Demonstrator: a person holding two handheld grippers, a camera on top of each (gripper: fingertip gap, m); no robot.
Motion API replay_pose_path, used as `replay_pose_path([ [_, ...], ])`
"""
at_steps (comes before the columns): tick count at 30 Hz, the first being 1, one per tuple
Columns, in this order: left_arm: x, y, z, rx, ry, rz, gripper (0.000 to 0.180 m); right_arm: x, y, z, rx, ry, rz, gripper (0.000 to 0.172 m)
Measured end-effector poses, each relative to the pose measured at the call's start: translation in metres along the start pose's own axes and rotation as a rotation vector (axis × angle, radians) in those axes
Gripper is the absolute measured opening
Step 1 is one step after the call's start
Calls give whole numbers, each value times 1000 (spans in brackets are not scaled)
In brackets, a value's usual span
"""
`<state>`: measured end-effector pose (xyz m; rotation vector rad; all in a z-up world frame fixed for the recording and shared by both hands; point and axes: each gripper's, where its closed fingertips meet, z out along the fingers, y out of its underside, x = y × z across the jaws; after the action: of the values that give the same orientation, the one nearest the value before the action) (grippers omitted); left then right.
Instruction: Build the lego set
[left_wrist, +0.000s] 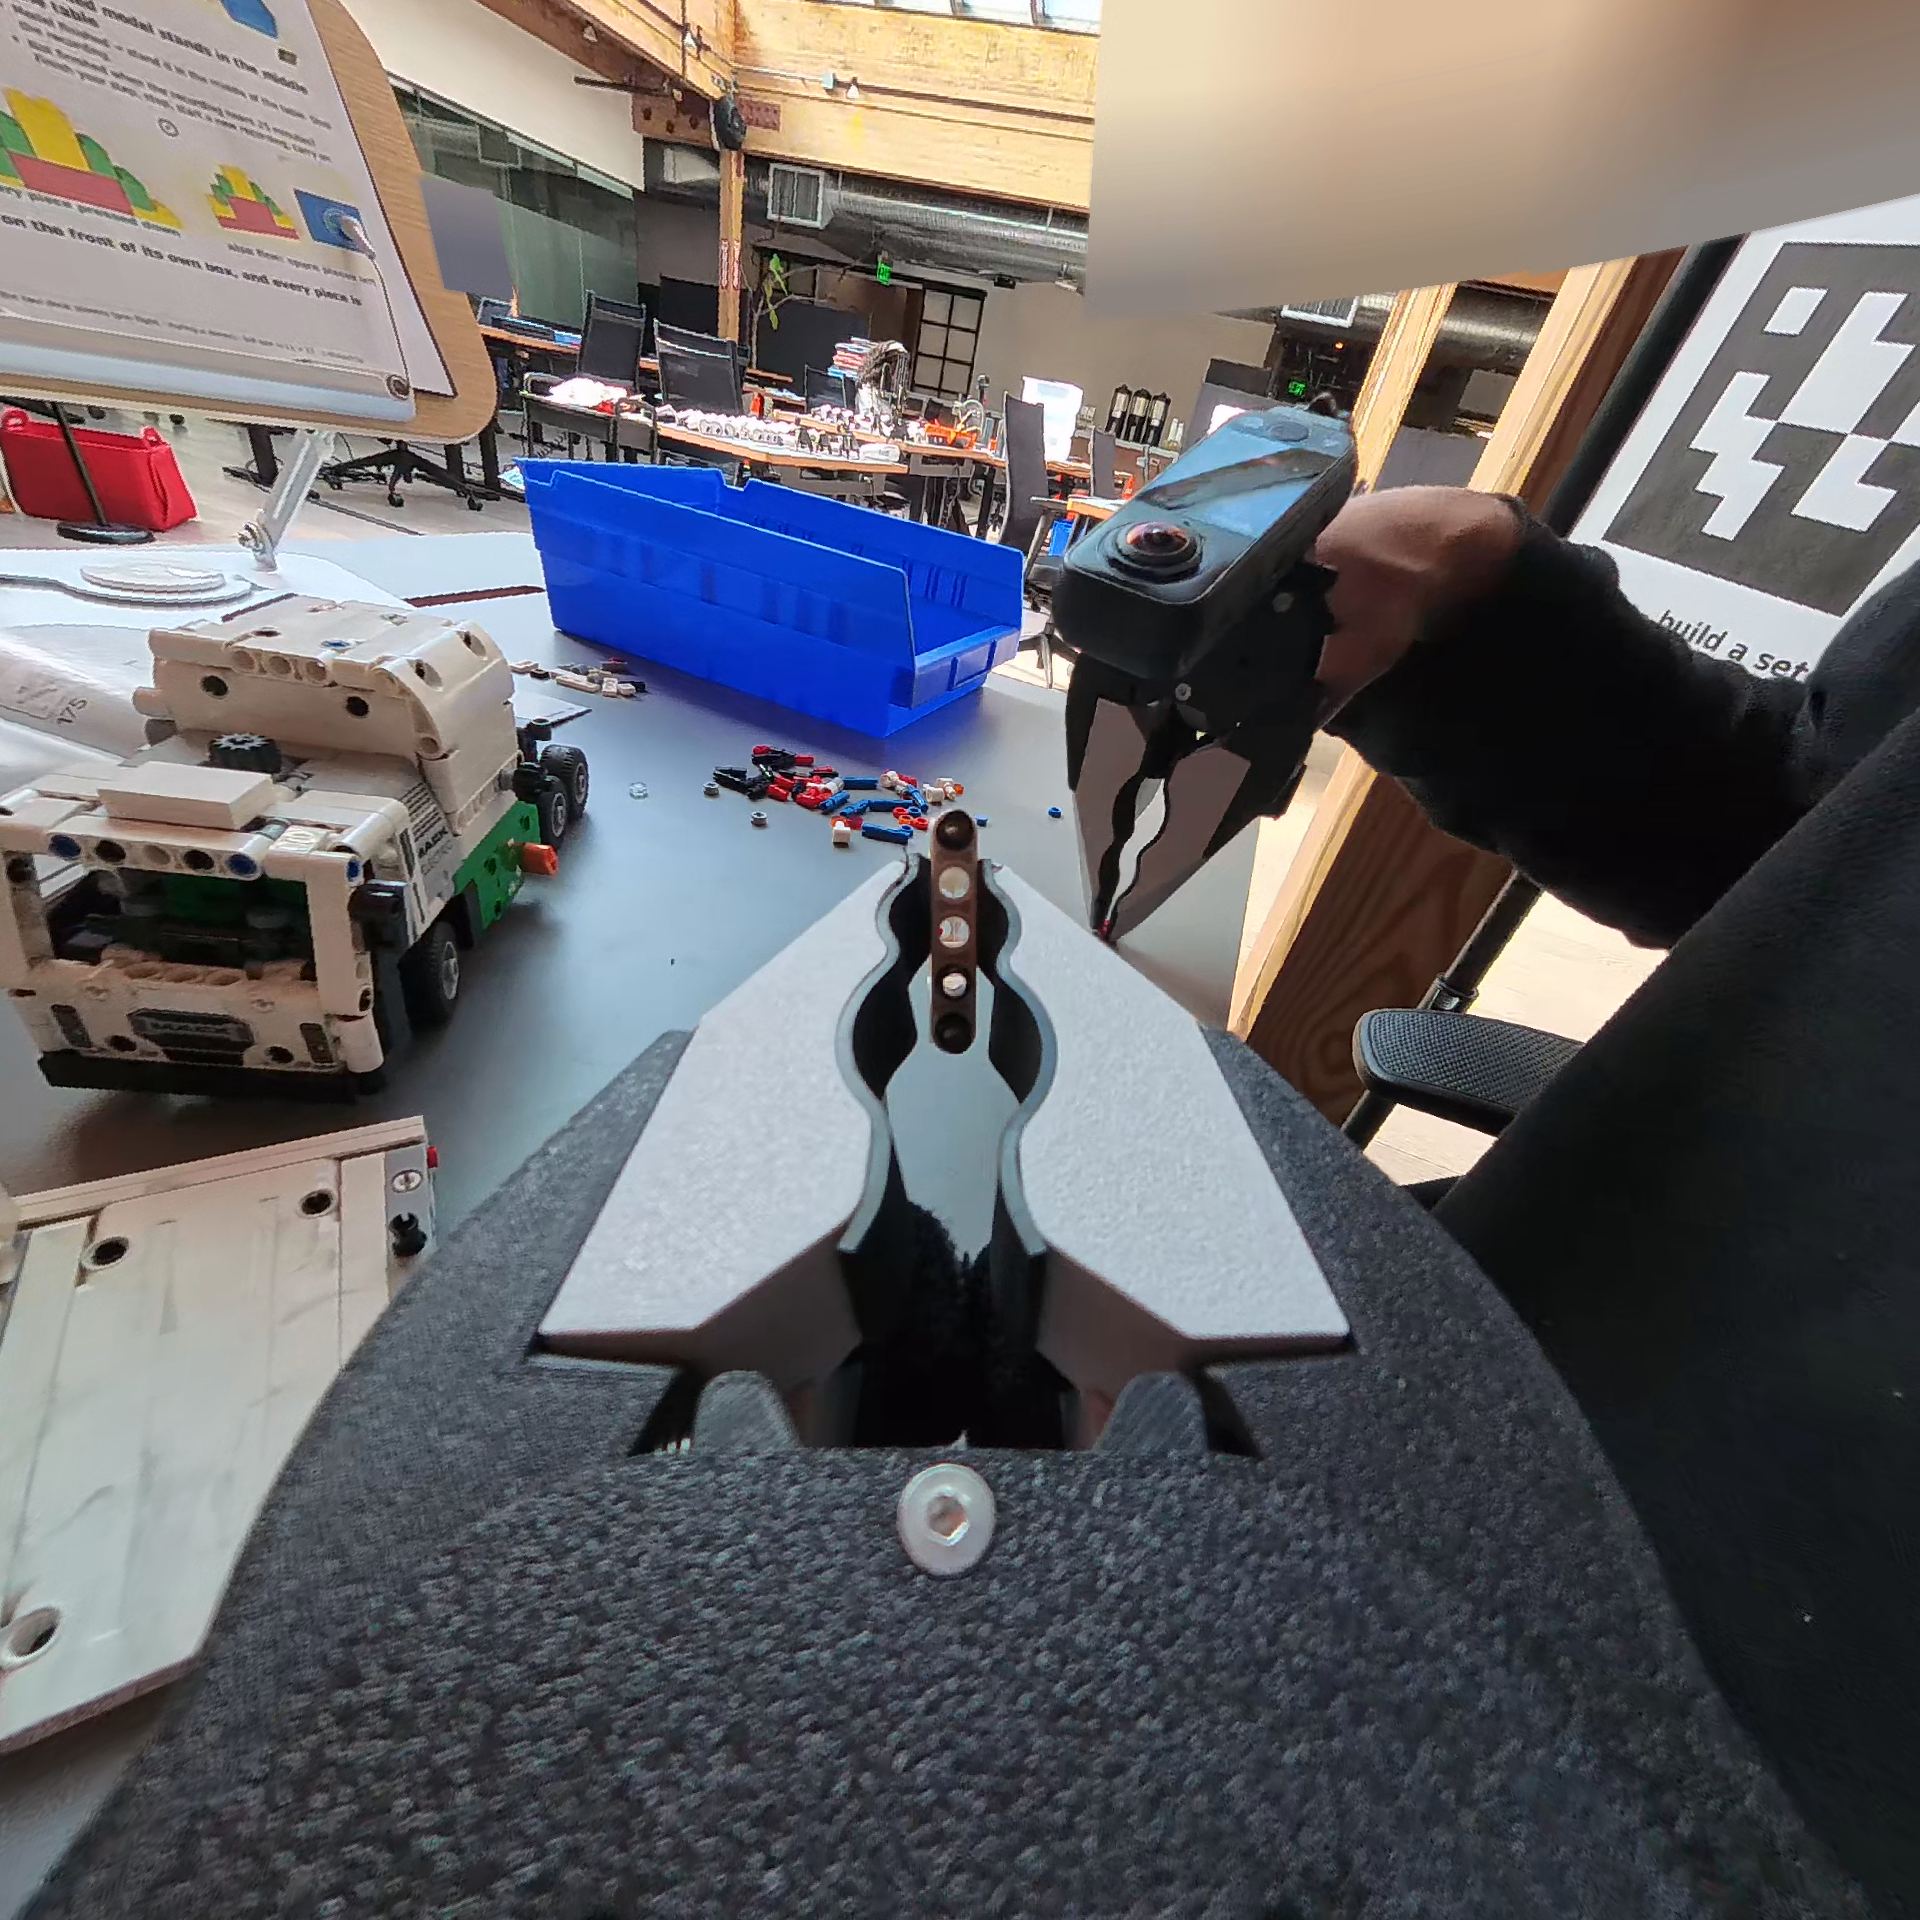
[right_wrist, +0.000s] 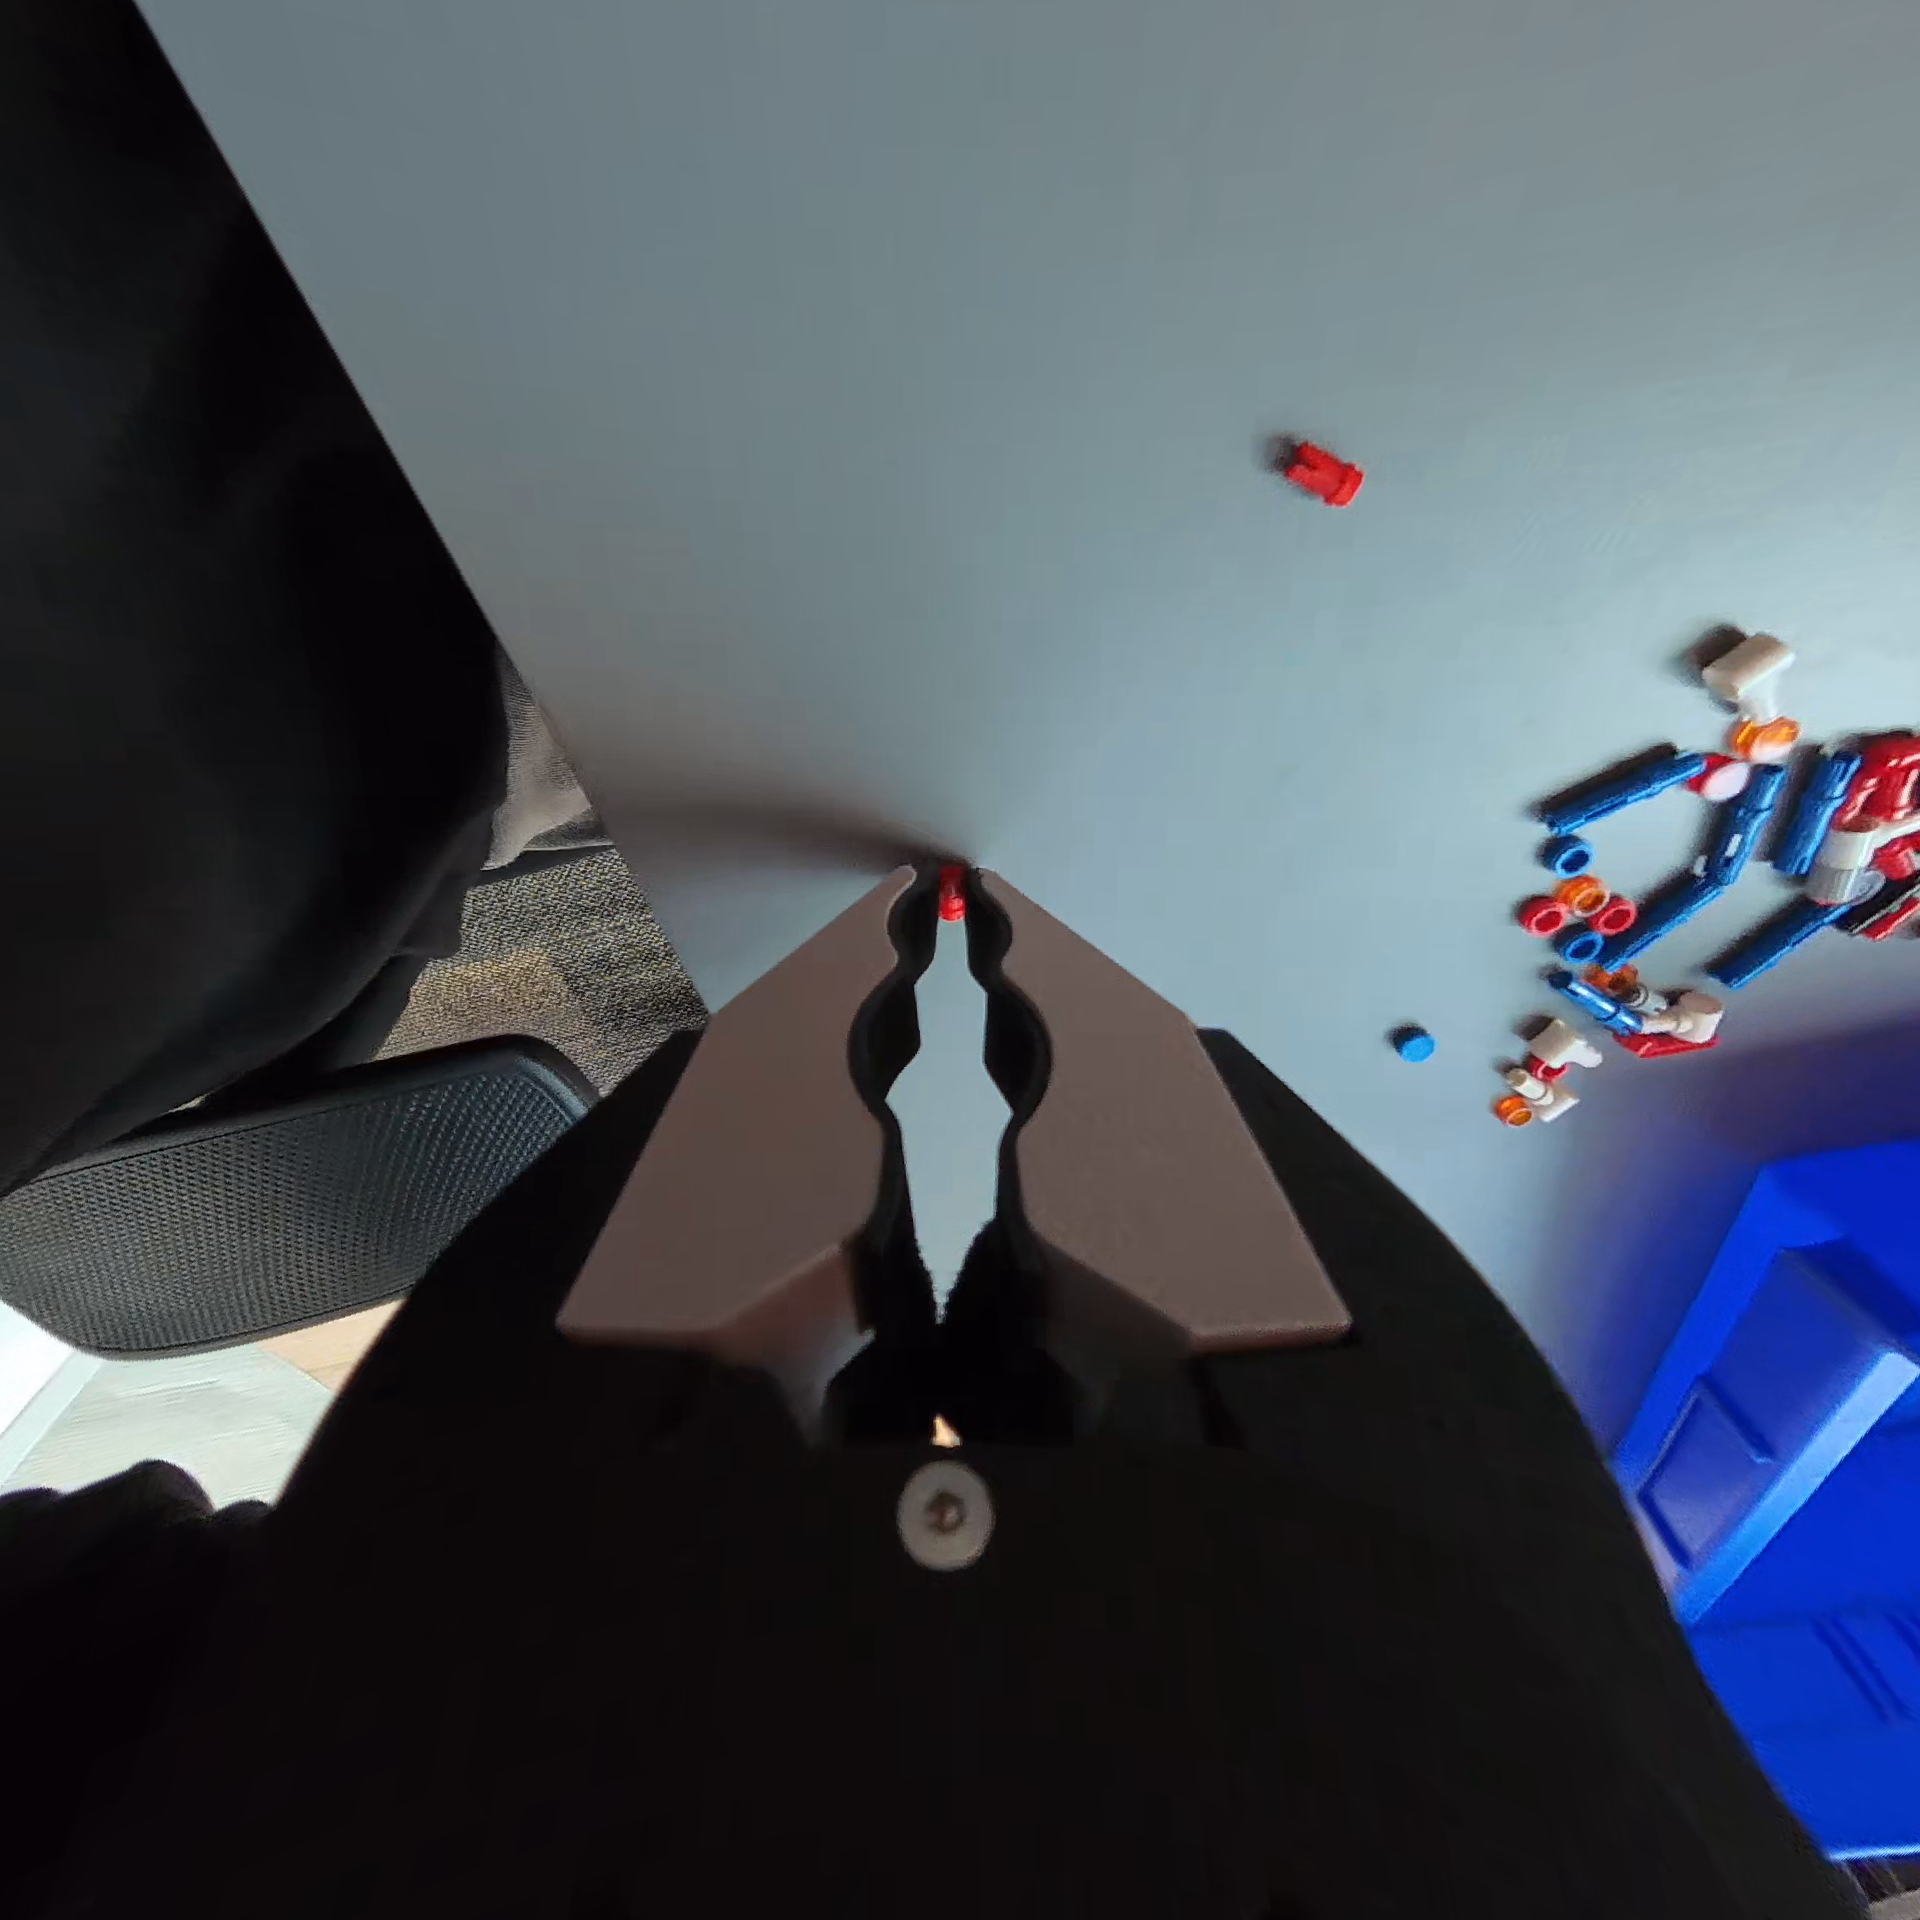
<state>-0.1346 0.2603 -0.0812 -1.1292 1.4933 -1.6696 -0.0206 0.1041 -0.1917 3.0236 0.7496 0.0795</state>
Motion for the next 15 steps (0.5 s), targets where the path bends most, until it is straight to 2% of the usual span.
replay_pose_path([
  [1,0,0,0,1,1,0,5,3,-4,0,3,8,-13,3],
  [8,0,-2,-2,12,13,-18,5,11,-19,-2,113,20,7,14],
  [12,-2,-3,-3,20,23,-43,5,12,-20,-13,317,73,69,18],
  [15,-3,-4,-4,27,30,-64,5,18,-14,-19,548,128,189,17],
])
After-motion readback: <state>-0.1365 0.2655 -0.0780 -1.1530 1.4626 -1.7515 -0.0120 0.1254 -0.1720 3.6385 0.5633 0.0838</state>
